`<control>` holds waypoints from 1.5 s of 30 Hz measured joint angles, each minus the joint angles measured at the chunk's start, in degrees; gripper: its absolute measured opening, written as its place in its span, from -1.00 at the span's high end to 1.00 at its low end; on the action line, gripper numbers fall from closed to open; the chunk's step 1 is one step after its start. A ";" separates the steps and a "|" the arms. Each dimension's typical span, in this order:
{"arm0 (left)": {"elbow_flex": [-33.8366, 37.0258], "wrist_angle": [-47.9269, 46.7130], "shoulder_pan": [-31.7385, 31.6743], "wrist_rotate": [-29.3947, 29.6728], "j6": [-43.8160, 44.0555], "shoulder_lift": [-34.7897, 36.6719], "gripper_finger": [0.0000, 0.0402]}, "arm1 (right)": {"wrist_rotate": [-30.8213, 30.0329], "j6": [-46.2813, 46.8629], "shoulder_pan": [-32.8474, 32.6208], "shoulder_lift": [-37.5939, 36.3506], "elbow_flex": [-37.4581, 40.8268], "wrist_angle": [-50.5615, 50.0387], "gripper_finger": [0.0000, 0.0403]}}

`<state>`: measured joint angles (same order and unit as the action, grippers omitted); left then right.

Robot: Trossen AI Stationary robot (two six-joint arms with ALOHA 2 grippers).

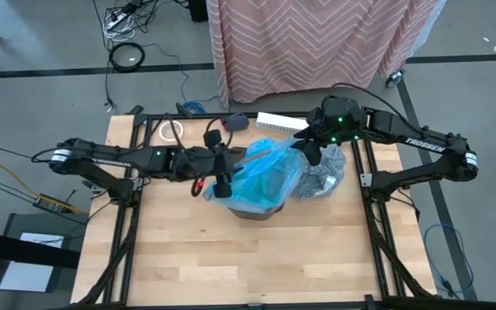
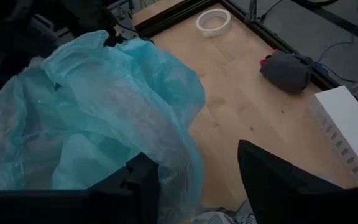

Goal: Place trash/remove bag and relplace
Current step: Insert the new blue trash bag into the black trash bin

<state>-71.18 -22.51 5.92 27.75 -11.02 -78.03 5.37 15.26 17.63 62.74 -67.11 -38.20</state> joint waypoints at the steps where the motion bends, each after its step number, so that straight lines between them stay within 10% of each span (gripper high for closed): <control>1: 0.00 -0.26 -0.24 -0.83 0.17 -0.24 -0.09 | -0.02 -0.01 0.00 0.00 0.00 0.00 0.06; 17: 0.02 0.01 -0.69 4.23 -8.80 -1.63 0.93 | -1.30 -0.01 0.00 0.00 0.02 -0.01 0.06; 32: 0.02 -0.12 -6.36 15.04 -14.16 -1.63 0.98 | -10.51 -0.88 0.02 0.00 0.02 -0.05 0.06; 45: 0.04 -8.98 -9.67 1.44 -0.22 -1.61 0.98 | -10.16 2.26 0.00 -0.02 8.45 -0.04 0.06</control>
<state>-71.13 -31.49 -3.75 29.19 -11.24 -79.64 -4.80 17.53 17.63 62.72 -58.66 -38.24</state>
